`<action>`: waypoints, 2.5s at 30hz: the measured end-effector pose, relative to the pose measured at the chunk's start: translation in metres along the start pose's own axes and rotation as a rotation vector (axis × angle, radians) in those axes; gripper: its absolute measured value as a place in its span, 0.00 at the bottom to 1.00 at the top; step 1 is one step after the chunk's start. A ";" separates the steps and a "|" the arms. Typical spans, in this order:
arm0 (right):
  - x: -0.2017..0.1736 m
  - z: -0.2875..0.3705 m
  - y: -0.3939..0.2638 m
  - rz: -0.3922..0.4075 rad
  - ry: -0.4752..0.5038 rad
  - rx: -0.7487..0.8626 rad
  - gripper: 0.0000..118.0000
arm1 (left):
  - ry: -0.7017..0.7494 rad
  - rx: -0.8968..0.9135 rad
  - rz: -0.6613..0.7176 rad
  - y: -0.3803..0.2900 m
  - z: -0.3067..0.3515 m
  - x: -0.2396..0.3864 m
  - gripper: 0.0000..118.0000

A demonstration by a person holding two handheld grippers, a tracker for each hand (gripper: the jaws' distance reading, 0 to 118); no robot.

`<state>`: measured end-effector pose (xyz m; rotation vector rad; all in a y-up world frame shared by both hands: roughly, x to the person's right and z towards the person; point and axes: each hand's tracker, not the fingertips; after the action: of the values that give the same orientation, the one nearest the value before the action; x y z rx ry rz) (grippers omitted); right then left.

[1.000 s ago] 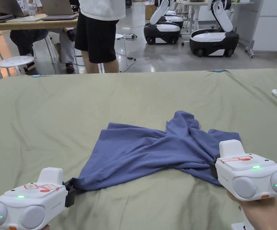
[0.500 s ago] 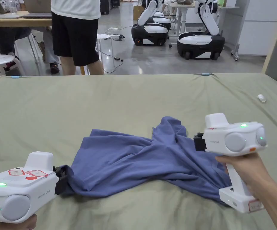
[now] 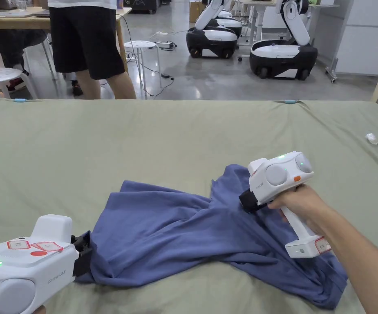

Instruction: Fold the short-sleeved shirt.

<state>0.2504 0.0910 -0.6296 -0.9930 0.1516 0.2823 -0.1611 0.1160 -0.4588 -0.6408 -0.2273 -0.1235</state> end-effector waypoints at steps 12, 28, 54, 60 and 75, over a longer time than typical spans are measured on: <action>0.010 0.033 -0.013 -0.091 -0.032 0.098 0.04 | 0.006 0.009 -0.002 0.002 0.000 -0.001 0.02; 0.035 0.172 0.029 -0.036 -0.395 0.569 0.04 | 0.107 0.223 0.014 0.161 -0.002 0.003 0.02; 0.147 0.391 0.260 -0.175 -0.643 0.923 0.04 | 0.352 0.491 0.090 0.483 0.022 -0.026 0.02; 0.154 0.389 0.266 -0.208 -0.636 0.935 0.04 | 0.356 0.539 0.103 0.490 0.032 -0.021 0.02; 0.141 0.265 0.218 -0.223 -0.532 0.776 0.04 | 0.314 0.386 0.111 0.410 -0.063 -0.012 0.02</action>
<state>0.3179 0.4489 -0.6970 -0.1405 -0.3184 0.2430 -0.0865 0.4050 -0.7473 -0.2424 0.0881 -0.0687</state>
